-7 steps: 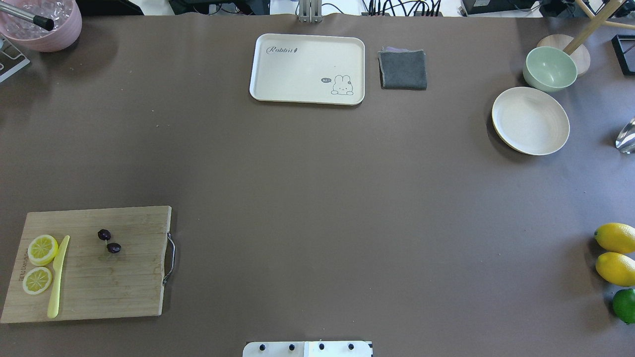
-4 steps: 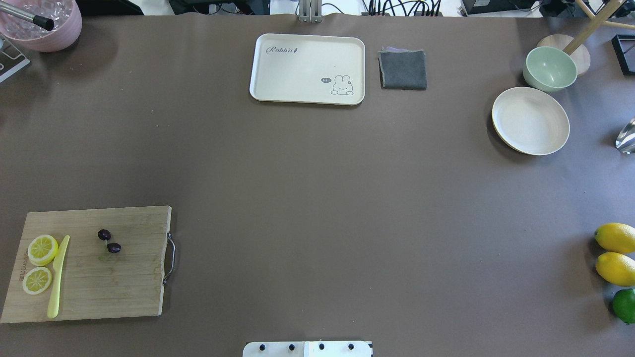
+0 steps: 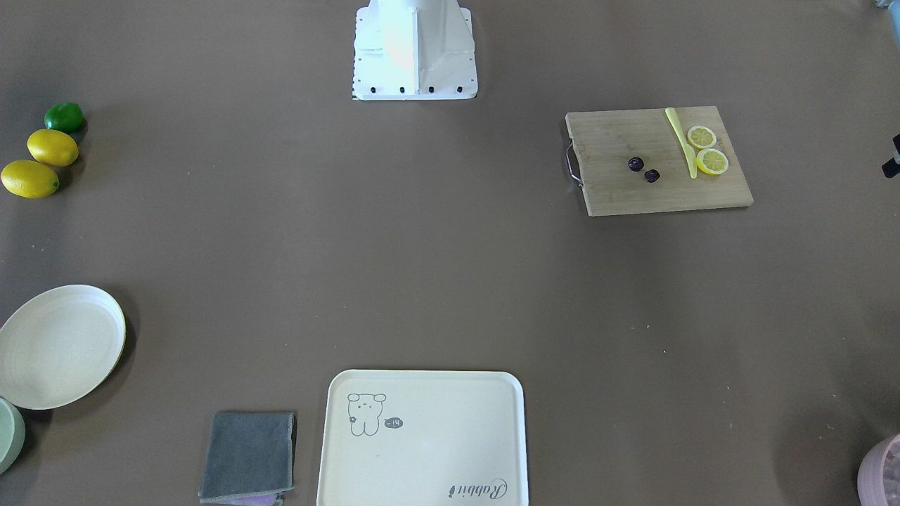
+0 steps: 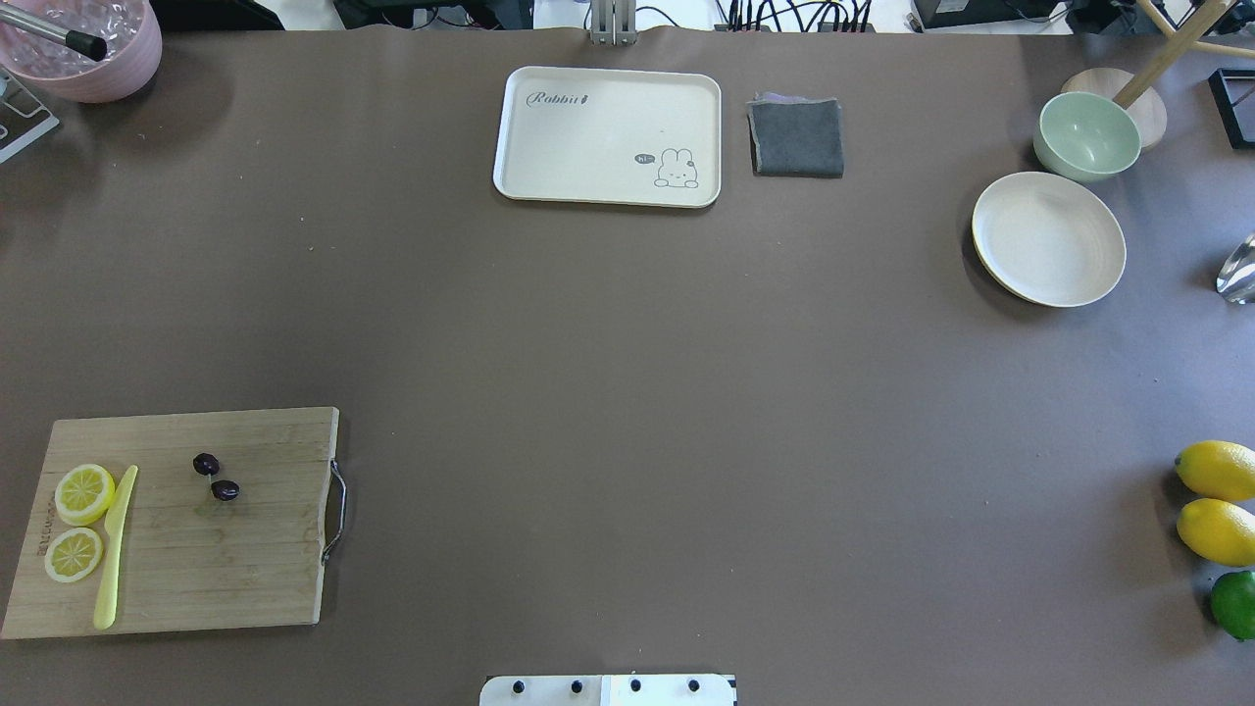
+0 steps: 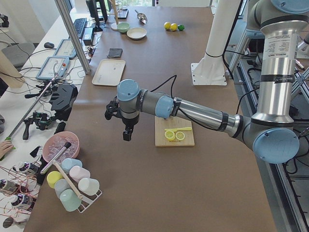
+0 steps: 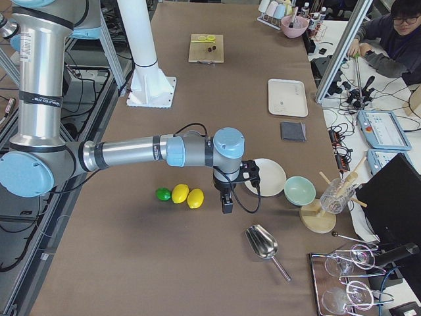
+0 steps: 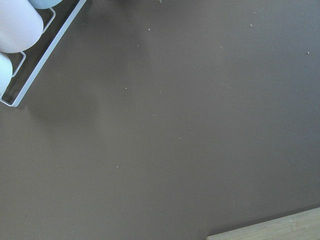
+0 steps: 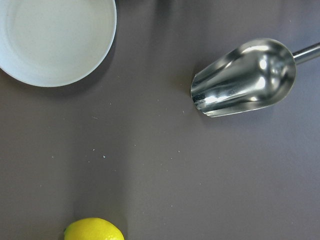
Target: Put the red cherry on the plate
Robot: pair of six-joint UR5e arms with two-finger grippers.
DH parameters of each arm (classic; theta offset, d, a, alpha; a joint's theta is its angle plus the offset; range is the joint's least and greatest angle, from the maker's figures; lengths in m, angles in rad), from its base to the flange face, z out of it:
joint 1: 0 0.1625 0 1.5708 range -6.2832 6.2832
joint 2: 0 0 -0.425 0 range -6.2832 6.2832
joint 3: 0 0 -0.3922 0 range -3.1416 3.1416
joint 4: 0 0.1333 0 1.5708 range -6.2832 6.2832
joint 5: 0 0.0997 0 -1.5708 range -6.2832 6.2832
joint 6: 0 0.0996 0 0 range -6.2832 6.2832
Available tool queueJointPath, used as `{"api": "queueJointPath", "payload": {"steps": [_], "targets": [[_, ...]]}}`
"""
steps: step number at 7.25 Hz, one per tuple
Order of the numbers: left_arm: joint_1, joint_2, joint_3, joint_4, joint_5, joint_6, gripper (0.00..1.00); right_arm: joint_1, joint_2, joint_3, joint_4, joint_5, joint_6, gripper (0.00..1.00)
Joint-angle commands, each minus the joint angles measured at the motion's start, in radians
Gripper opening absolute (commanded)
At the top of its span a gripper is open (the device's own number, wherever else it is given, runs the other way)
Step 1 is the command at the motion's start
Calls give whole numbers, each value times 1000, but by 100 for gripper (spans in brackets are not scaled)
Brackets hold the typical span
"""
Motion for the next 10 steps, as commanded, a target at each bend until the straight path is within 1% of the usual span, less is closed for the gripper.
{"api": "queueJointPath", "payload": {"steps": [1,2,3,4,5,6,7,8,9,10], "targets": [[-3,-11,-36,-1,-8,-2,98,2,36,38,17,-6,2,100],[-4,-39,-30,-21,-8,1,98,26,37,36,79,-11,3,100],[-9,-71,8,-126,7,-5,98,49,33,14,129,0,23,100],[-11,-80,44,-206,3,-8,98,54,20,19,134,9,55,100],[-9,-80,55,-269,3,-22,98,56,14,4,178,68,57,100],[-8,-91,70,-290,-2,-22,98,56,13,-13,198,81,48,100],[-4,-91,88,-296,-3,-17,98,48,32,-45,239,19,101,100],[6,-93,93,-308,6,-58,98,-10,61,-79,243,20,250,100],[12,-93,99,-325,6,-71,98,-71,101,-129,290,20,373,99],[26,-93,98,-325,6,-73,98,-131,131,-192,380,20,456,97]]}}
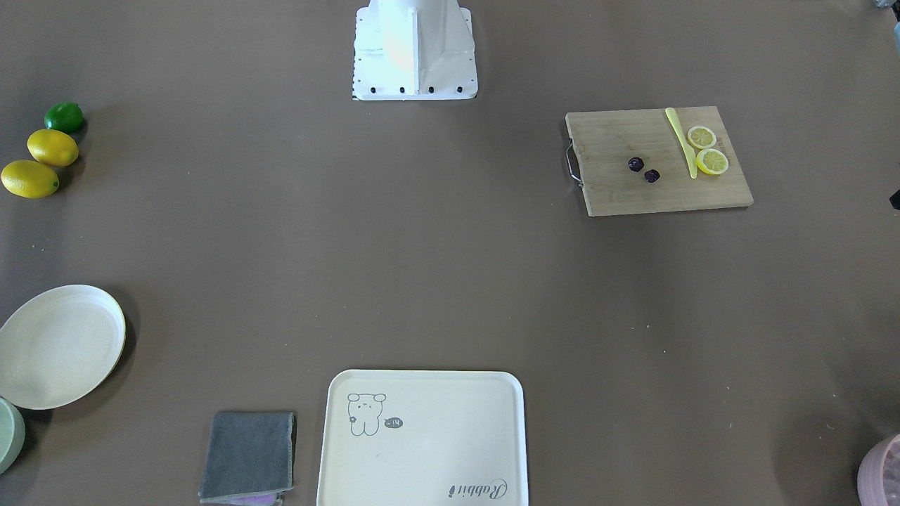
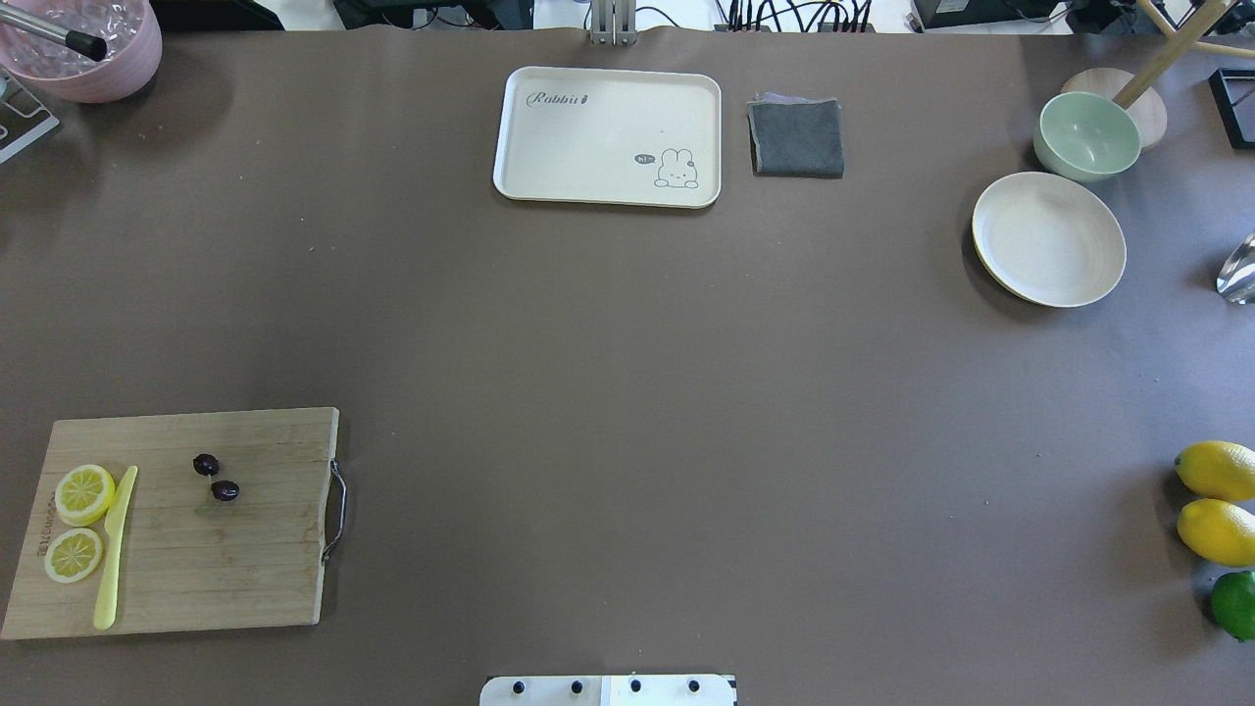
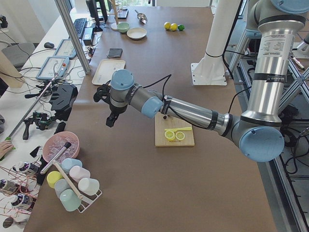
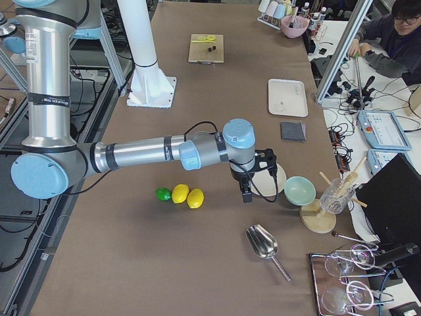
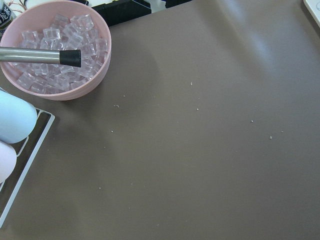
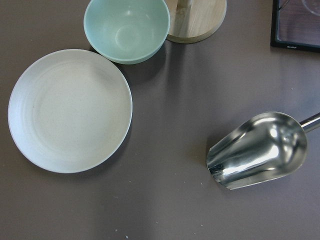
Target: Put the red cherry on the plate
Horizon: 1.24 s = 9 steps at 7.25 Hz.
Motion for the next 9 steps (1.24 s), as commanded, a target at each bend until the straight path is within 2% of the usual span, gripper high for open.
{"api": "queueJointPath", "payload": {"steps": [1,3,4,7,9], "targets": [[17,1,-1,-9,1,-10,98,-147,53,-132,196,-8,228,95],[19,1,1,-8,1,-10,98,-209,96,-316,431,-13,351,88],[19,2,2,-9,1,-10,98,-229,121,-378,490,-17,402,84],[19,3,5,-9,1,-10,98,-289,161,-403,495,-68,535,72],[19,1,5,-9,1,-14,98,-291,162,-417,495,-75,549,66]]}}
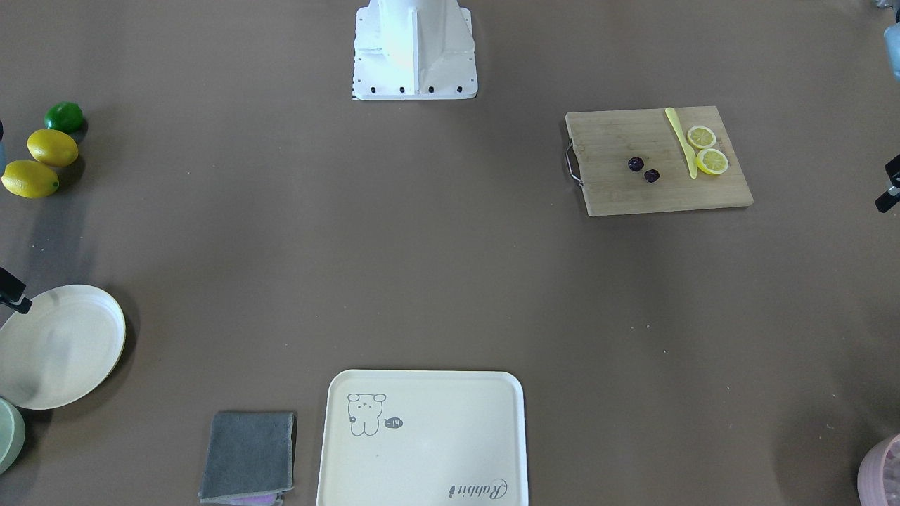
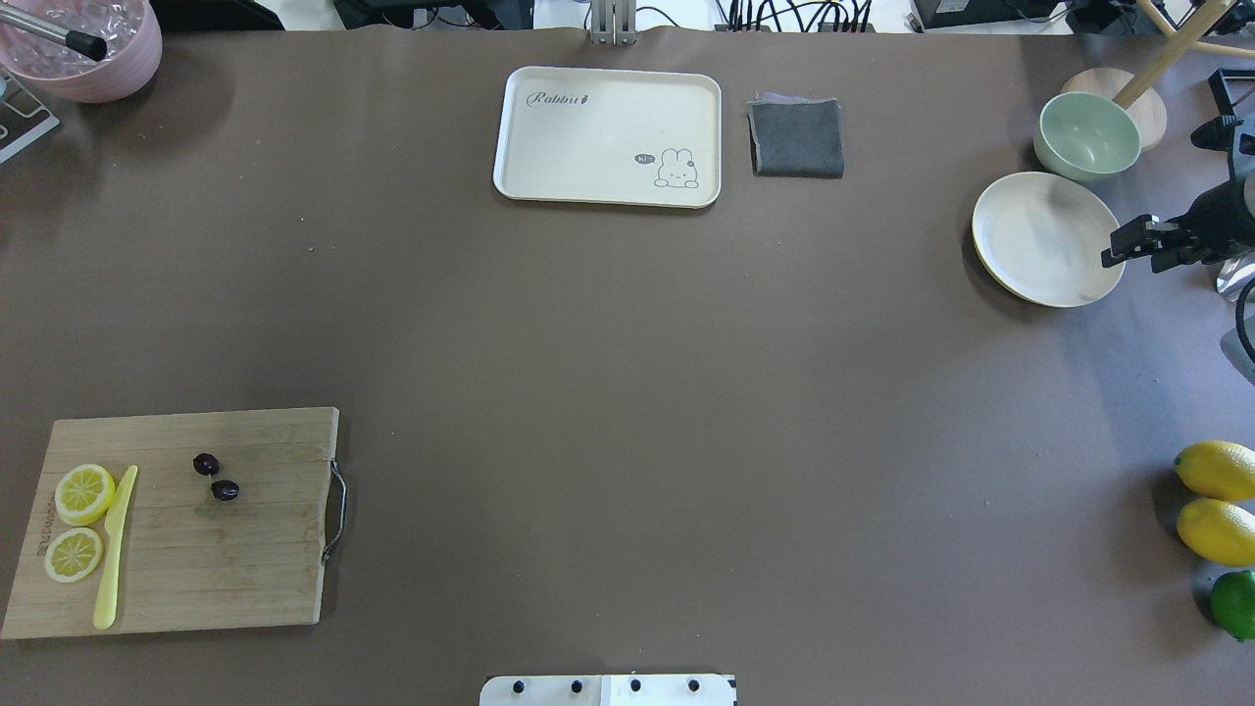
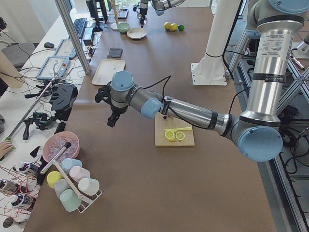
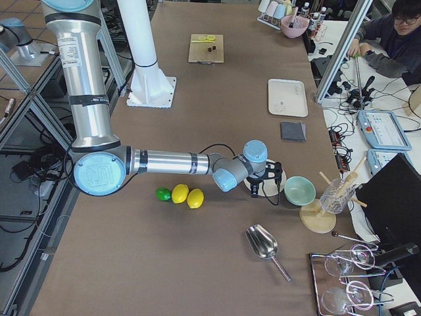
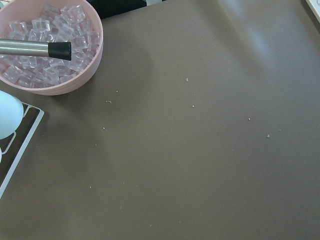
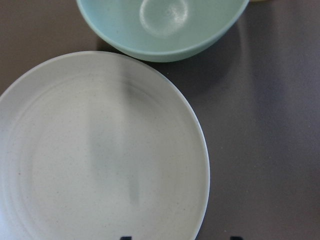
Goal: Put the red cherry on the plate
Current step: 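Reach the right gripper to the white plate's rim and grasp it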
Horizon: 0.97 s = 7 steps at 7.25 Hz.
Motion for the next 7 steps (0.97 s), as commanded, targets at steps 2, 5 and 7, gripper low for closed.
{"api": "queueJointPath", "payload": {"steps": [2,5,7], "targets": [[0,-1,1,0,0,-3,98,-17,4,-28,7,-32,18,65],[0,-1,1,0,0,-3,98,-48,4,-31,7,-82,25,60],[0,1,1,0,0,-3,98,-60,4,-31,7,-119,45,28]]}}
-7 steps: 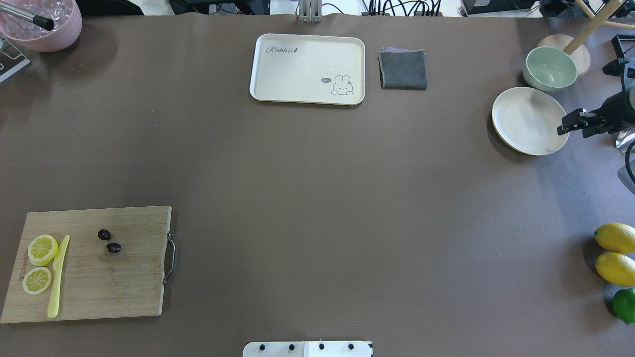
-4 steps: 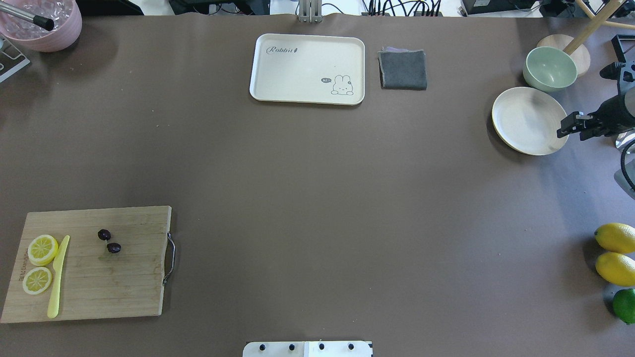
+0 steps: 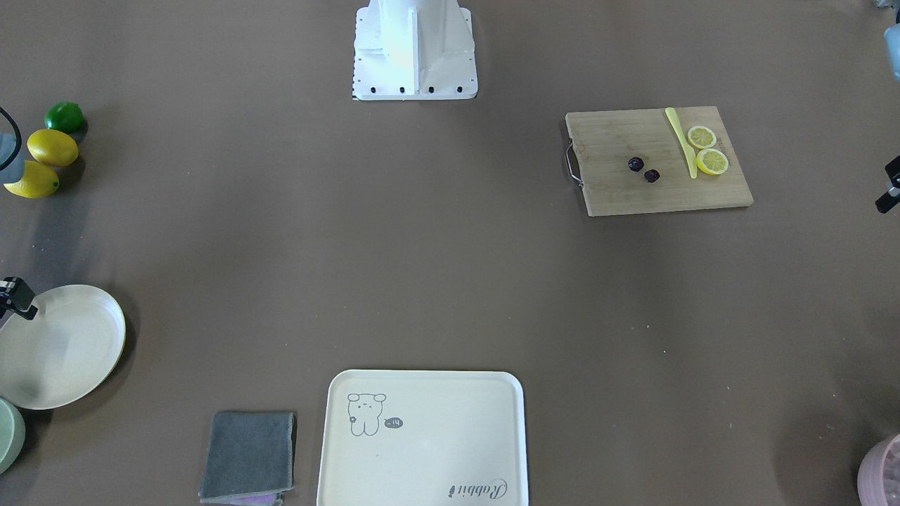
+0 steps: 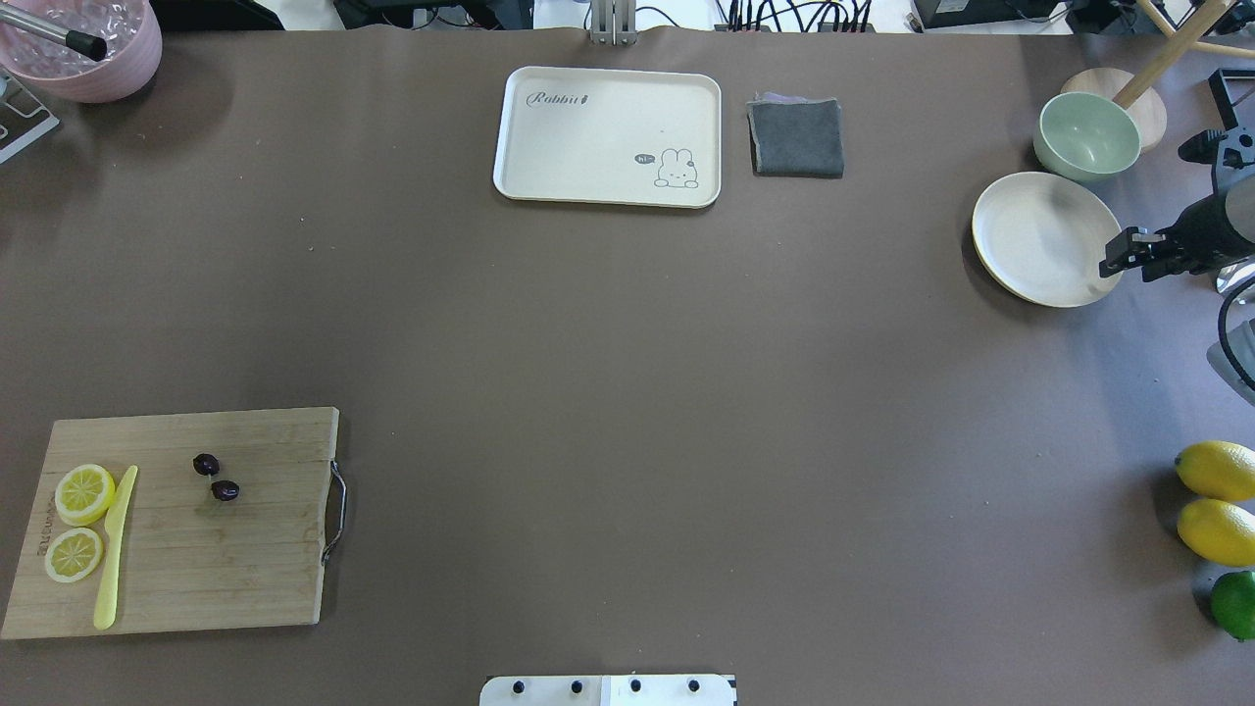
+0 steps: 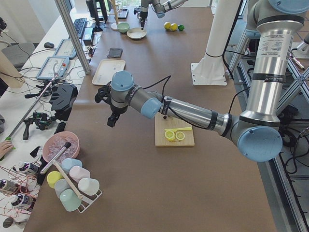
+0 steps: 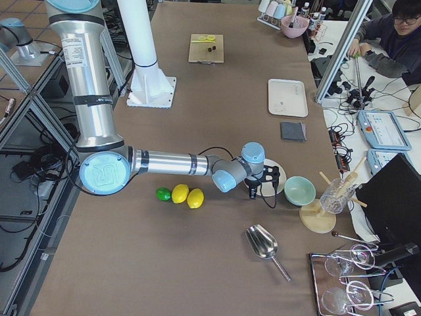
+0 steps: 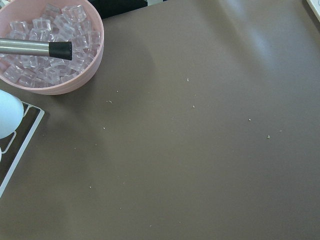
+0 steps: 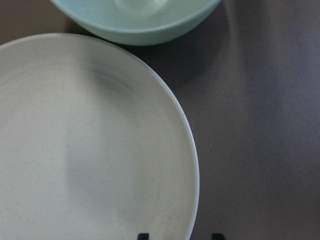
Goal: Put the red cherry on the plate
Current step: 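Reach the right gripper to the white plate's rim and grasp it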
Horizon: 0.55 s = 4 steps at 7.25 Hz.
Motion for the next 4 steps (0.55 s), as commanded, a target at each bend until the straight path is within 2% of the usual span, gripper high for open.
{"api": "queueJointPath", "payload": {"steps": [1,3,4], "targets": [[0,1,-1,0,0,0,98,-17,0,-2,0,-42,9,3],[0,3,1,1,0,0,98,-18,-1,23,0,-40,21,0],[0,3,1,1,0,0,98,-18,0,72,0,-33,95,0]]}}
